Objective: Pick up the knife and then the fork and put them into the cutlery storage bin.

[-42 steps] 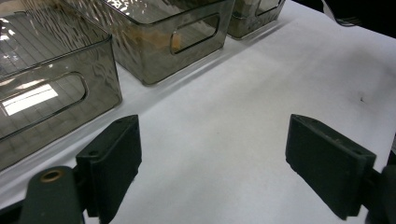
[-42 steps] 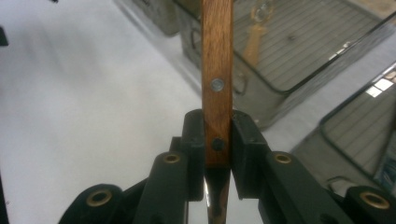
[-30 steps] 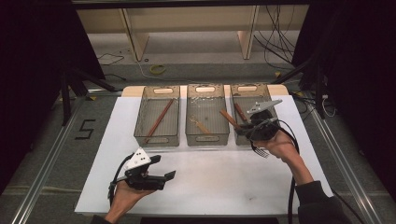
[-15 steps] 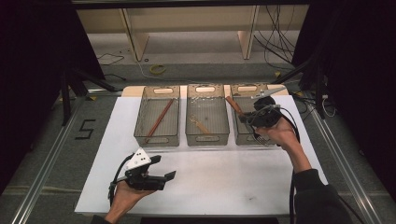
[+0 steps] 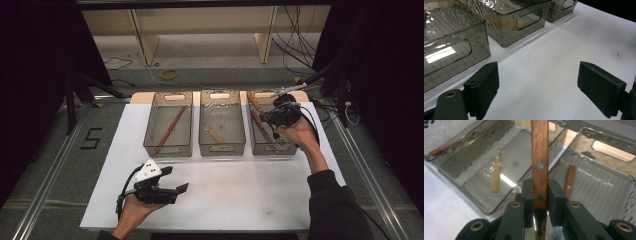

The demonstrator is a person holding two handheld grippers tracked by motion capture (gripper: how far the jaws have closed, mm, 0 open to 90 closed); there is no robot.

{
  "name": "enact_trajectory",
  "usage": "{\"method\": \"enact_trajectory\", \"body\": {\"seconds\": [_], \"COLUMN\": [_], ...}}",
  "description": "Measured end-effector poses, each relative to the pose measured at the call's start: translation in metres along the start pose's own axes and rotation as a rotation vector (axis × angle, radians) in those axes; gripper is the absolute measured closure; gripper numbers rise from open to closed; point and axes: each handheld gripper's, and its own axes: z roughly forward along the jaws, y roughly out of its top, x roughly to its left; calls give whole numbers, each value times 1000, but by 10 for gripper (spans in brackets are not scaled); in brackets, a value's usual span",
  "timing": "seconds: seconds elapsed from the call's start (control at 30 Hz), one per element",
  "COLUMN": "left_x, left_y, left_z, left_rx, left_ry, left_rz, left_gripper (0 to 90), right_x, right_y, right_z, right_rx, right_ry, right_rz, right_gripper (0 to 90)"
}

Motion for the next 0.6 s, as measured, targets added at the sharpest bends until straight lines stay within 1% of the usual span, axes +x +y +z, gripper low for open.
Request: {"method": "enact_trajectory", "body": {"seconds": [0.17,0.23,0.3,0.37,0.43,0.53,0.6], "left_x": [0,0,0,0,0,0,0], "left_y": [0,0,0,-1,-1,-1,-1], "left_z": [1,1,1,1,1,2,2], "left_rx": [4,3,3,3,3,5,5], "left_ry": [-2,-3,-3,-4,-4,-4,-5], "left_rz": [-4,0,-1,-4,-3,-2,-1], "left_gripper": [171,171,171,171,171,171,171], "right_x": [-8,-12,-15,-18,-20,-24,-26], "right_y": [4,6,7,8,9,10,11], "right_z": [5,8,11,14,17,21,23], "right_rx": [8,15,15,21,23,32,39], "right_ry": [-26,-38,-47,-55,-66,-77,-80], "right_rz": [28,50,53,72,73,93,98], "right_gripper": [777,777,777,777,777,777,776]}}
